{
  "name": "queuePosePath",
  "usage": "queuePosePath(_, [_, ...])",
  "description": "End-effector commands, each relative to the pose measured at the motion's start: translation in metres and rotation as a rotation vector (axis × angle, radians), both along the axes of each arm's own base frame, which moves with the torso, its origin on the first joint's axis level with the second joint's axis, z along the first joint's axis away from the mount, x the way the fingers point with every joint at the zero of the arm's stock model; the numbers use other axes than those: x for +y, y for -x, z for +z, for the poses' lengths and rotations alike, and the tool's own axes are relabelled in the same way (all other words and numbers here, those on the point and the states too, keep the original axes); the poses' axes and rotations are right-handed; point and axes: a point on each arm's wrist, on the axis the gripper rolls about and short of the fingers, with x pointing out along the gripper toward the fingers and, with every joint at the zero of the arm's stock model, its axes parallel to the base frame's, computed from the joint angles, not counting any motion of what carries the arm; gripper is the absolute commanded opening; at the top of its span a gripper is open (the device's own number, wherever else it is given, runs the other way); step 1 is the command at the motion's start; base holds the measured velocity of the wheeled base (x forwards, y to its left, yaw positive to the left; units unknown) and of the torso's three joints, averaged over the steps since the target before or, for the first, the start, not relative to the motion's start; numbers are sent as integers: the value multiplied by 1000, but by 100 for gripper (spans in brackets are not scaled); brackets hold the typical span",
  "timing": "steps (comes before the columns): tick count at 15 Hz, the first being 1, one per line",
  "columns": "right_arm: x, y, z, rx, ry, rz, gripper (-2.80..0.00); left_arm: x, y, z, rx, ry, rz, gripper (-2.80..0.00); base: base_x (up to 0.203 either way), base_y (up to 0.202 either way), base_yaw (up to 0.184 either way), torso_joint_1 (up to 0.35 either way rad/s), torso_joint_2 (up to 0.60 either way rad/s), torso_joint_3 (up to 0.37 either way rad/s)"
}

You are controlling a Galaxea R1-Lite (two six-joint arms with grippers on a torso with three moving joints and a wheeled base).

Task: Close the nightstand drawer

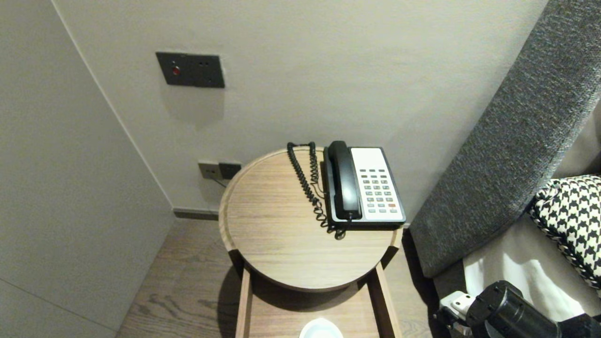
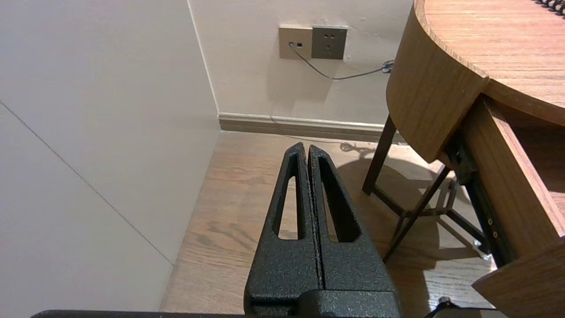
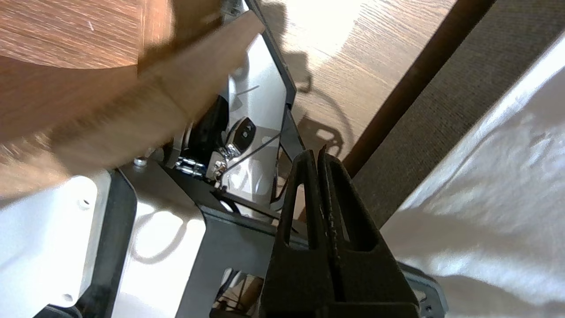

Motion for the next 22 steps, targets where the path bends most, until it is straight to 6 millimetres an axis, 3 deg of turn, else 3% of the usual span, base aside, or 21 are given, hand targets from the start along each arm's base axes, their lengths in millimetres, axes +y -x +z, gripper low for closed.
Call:
queuePosePath(1, [10, -4, -8, 34, 31, 24, -280, 0, 0, 0, -3, 0, 0, -280, 0, 0, 0, 0, 0, 0])
queuePosePath(14, [48, -29, 2, -18, -20, 63, -280, 0, 0, 0, -4, 0, 0, -280, 0, 0, 0, 0, 0, 0])
queuePosePath(22, [71, -59, 26, -108, -92, 43, -280, 0, 0, 0, -3, 0, 0, -280, 0, 0, 0, 0, 0, 0])
